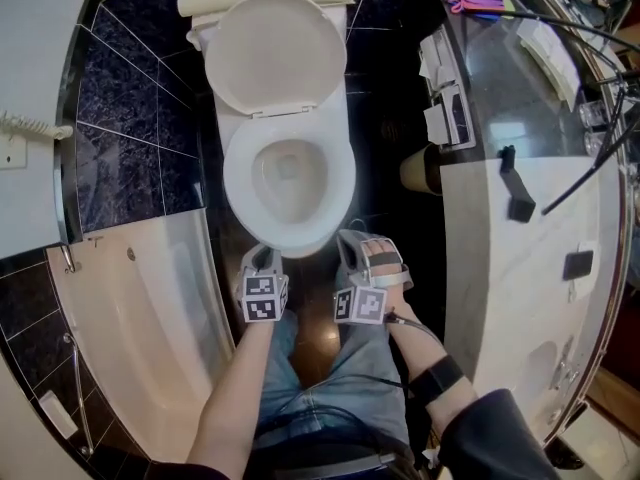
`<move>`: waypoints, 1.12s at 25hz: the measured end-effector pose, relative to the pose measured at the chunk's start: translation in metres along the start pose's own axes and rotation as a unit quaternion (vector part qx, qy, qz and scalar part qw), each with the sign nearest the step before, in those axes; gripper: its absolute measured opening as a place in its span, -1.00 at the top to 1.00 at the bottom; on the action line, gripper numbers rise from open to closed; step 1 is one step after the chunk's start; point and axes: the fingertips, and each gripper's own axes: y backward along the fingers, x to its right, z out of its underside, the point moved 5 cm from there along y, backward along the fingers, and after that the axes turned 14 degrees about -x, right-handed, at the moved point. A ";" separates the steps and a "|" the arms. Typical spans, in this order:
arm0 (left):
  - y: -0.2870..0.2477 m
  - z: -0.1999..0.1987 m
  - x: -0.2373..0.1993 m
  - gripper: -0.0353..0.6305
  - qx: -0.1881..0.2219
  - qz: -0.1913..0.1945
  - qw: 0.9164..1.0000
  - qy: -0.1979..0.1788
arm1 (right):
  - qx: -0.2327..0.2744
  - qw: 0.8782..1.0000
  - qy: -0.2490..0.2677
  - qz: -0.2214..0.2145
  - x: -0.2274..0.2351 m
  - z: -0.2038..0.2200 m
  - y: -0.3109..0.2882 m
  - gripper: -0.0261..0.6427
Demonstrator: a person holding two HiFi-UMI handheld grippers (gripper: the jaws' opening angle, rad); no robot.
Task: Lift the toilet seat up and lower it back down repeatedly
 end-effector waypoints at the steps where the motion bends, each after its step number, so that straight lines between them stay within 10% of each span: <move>1: -0.005 0.008 0.002 0.89 -0.006 0.004 1.000 -0.002 | -0.006 1.000 -0.011 0.001 -0.001 0.005 -0.004 0.87; 20: -0.129 0.136 -0.004 0.89 -0.111 0.006 0.993 -0.032 | -0.033 0.996 -0.075 -0.017 -0.042 0.037 -0.091 0.87; 28: -0.125 0.129 -0.020 0.89 -0.111 -0.004 0.993 -0.036 | -0.041 0.995 -0.089 -0.019 -0.041 0.038 -0.093 0.87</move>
